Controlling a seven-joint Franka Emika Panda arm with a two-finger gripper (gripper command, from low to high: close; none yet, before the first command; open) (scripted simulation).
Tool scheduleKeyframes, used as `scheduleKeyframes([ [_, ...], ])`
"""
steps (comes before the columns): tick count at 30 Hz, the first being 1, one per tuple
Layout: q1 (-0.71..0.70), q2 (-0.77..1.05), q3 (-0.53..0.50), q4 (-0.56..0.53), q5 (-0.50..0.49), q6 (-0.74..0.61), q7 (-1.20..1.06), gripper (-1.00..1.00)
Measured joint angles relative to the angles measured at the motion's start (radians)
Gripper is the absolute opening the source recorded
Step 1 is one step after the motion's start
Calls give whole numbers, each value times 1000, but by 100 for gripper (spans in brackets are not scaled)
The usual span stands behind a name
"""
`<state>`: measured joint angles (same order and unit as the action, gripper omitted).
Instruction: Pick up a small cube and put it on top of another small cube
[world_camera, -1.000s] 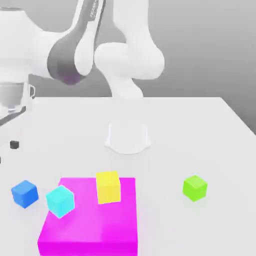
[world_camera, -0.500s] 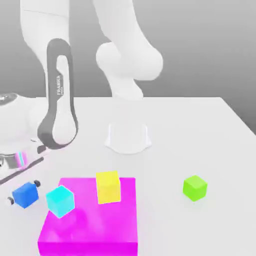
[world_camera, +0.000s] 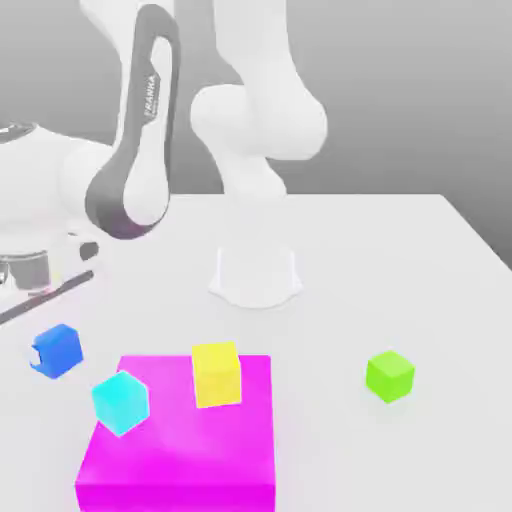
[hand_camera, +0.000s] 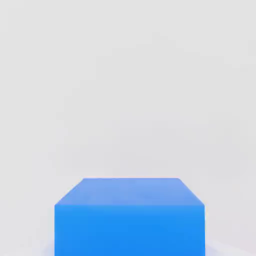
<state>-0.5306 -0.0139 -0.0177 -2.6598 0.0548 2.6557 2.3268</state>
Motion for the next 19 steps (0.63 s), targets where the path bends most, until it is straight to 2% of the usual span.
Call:
scheduleKeyframes([
  [10,180,-322,206,-74,45,-250,332,-100],
  [15,184,-212,240,-116,27,-101,379,-100],
  [16,184,-186,243,-123,25,-68,382,100],
  [19,184,-186,243,-123,25,-68,382,100],
])
